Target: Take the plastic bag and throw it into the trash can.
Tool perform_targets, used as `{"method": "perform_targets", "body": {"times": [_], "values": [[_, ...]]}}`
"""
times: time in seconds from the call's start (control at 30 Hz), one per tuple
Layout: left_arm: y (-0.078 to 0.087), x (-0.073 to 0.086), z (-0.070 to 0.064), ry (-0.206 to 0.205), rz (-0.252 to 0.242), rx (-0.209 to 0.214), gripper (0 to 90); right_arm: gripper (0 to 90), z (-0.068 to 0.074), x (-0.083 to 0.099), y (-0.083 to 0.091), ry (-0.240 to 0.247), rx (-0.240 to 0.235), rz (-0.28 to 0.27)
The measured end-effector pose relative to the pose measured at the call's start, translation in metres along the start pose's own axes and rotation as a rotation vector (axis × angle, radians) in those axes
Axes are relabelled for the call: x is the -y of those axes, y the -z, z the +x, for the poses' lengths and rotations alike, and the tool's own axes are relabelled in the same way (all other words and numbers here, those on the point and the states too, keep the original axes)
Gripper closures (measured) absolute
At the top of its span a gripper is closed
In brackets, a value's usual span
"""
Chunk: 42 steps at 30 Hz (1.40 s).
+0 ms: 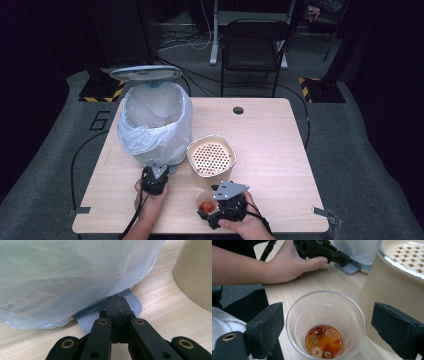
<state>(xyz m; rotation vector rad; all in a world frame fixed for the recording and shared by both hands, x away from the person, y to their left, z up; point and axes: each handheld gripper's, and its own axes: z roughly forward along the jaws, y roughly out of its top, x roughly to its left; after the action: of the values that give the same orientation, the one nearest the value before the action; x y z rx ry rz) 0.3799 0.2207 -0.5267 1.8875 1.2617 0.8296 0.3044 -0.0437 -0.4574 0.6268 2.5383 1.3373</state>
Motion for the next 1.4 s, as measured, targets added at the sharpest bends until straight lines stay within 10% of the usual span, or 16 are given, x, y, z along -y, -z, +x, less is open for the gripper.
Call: {"method": "perform_targets", "body": {"times": [0.77, 1.4], "values": [[0.001, 0.0, 0.001, 0.009, 0.014, 0.018, 90.0, 21.3, -0.001, 0.011, -0.026, 0.033, -0.011, 0.07], [0.0, 0.0, 0.001, 0.004, 0.008, 0.011, 90.0, 22.3, -0.04, 0.021, 0.015, -0.067, 0.123, 0.054]]}}
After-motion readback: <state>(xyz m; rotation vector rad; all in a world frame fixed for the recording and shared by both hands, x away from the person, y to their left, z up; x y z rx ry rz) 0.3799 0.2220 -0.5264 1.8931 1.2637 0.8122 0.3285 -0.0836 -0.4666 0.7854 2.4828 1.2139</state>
